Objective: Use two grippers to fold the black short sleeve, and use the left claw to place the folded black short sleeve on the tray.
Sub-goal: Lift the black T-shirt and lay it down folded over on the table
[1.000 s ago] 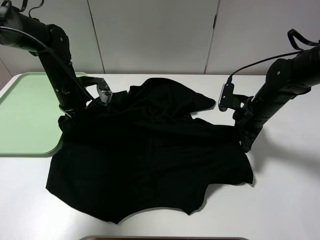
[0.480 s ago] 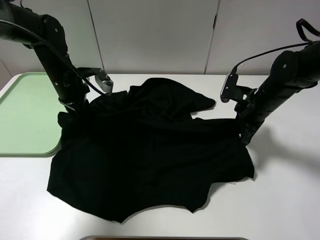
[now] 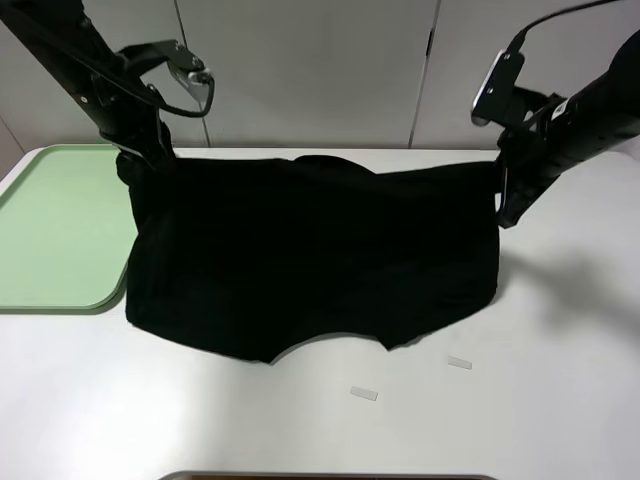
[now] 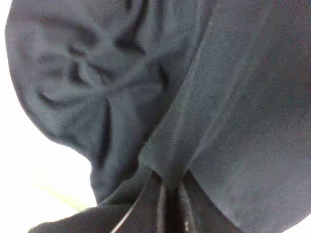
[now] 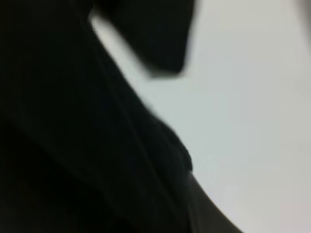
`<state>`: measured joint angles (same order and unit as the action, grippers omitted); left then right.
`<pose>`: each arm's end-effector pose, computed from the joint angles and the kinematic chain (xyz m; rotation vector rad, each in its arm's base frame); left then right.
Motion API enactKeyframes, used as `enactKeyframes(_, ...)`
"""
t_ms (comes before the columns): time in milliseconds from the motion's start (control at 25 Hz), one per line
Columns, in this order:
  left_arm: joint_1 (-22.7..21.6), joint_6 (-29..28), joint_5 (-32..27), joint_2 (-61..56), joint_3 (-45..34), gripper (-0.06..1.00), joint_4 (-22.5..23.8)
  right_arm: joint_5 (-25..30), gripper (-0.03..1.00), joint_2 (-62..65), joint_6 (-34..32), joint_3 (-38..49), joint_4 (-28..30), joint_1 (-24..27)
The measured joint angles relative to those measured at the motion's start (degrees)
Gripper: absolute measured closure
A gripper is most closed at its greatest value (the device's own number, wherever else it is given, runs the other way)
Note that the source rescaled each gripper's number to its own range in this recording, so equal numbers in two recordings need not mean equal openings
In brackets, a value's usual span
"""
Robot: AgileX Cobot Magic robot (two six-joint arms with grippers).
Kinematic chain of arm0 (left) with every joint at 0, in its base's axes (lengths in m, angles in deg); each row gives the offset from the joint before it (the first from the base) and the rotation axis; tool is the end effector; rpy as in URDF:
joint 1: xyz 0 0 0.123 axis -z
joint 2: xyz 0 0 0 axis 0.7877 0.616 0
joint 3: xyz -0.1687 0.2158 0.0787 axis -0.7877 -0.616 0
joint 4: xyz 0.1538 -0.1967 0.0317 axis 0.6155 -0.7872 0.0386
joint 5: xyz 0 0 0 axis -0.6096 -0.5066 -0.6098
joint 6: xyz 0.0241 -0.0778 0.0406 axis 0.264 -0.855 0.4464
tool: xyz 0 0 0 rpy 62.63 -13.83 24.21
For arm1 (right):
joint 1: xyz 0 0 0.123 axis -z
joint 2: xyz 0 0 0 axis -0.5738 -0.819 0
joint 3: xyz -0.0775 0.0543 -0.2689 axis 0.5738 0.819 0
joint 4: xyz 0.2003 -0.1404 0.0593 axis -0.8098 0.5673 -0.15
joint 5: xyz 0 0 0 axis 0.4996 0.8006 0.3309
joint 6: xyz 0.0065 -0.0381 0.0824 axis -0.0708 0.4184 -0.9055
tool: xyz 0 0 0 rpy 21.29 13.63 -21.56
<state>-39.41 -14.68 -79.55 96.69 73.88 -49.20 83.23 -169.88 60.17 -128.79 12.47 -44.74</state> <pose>0.3739 -0.0972 0.2348 1.2474 2.4333 -0.0739 0.3211 0.0586 0.2175 -1.2189 2.1562 -0.2438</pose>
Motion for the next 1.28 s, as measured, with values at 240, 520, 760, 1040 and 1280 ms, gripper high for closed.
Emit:
enactKeyframes(240,1.73,0.0,0.2,-11.66,0.0,0.94,-3.98,-0.36,0.97,12.17,-0.81,0.05,0.25,0.0)
enactKeyframes(520,7.37,0.0,0.2,-23.95,0.0,0.94,-3.09,-0.1,0.97,26.87,-0.86,0.05,3.09,0.0)
enactKeyframes(760,11.06,-0.19,1.91,-38.22,0.0,0.94,-1.06,2.83,0.97,38.29,-0.86,0.05,3.99,0.0)
enactKeyframes(1040,11.06,-2.13,2.56,-37.2,0.0,0.94,5.9,1.02,0.97,38.85,0.16,0.05,4.67,-0.15)
enactKeyframes(1280,11.06,-5.86,2.69,-26.12,0.0,0.94,13.71,-5.25,0.97,24.43,0.27,0.05,4.72,-0.15)
